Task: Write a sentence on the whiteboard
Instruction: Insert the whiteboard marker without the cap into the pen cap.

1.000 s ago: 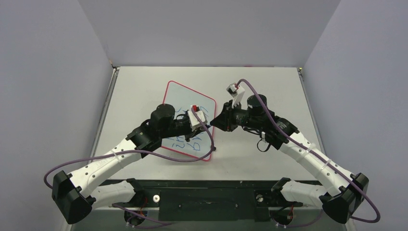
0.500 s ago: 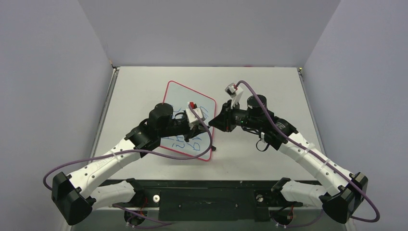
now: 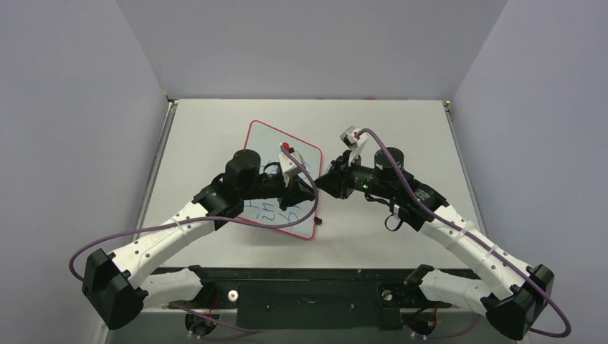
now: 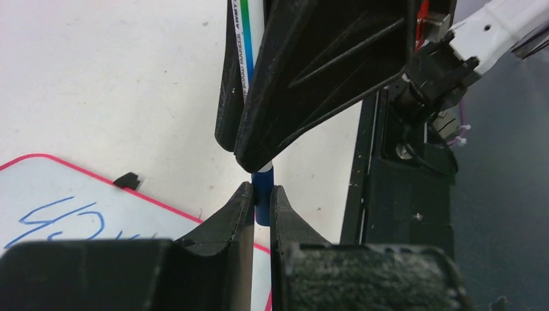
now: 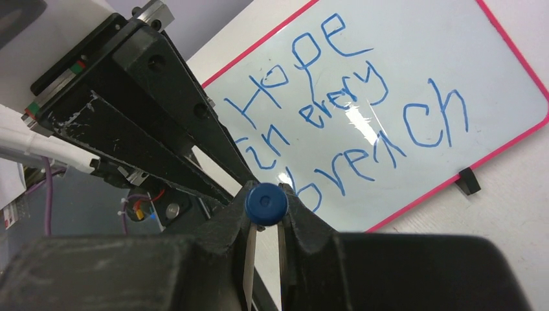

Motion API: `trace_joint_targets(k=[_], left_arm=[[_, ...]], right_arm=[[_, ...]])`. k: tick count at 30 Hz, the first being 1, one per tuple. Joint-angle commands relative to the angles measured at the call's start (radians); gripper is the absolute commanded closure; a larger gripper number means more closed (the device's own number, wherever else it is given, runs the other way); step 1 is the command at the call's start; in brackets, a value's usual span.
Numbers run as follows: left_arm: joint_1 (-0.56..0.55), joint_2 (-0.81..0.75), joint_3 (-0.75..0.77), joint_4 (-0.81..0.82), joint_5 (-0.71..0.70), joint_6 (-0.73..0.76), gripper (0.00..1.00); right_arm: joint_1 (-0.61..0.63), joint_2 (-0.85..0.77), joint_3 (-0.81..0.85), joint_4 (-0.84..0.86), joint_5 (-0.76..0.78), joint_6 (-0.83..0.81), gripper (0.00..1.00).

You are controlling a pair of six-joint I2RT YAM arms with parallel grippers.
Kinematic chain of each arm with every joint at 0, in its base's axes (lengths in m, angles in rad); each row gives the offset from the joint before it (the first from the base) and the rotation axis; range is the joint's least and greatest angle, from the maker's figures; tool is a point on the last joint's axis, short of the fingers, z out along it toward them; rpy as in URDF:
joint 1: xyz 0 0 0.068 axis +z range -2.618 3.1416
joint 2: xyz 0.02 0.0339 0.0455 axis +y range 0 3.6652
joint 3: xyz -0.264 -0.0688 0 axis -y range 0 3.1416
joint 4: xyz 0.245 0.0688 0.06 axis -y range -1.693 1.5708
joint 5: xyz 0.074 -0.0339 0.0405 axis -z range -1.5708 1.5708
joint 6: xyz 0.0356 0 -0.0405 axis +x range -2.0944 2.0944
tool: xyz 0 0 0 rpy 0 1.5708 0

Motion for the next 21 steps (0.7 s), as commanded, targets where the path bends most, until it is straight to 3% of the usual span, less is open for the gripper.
trace_joint_targets(k=[1,8,10,12,16,21], left_arm=[[0.000,0.002,0.090,0.458,0.147,-0.115,1.00],[0.007,-0.012,0.095,0.374,0.013,-0.079,1.00],[0.016,-0.035,0.090,0.296,-0.040,-0.056,0.92],[0.022,-0.061,0.084,0.245,-0.076,-0.042,0.76],[0.029,-0.084,0.091,0.141,-0.126,-0.029,0.54],[0.030,-0.117,0.104,0.025,-0.353,0.000,0.34]], right_arm=[[0.041,0.005,-0.050,-0.015,-0.037,0.001,1.00],[0.027,-0.019,-0.047,-0.043,0.085,0.048,1.00],[0.008,-0.020,-0.036,-0.044,0.107,0.112,1.00],[-0.006,-0.020,-0.021,-0.047,0.125,0.145,1.00],[-0.015,-0.017,0.009,-0.081,0.205,0.153,1.00],[-0.048,0.002,0.052,-0.168,0.314,0.150,1.00]])
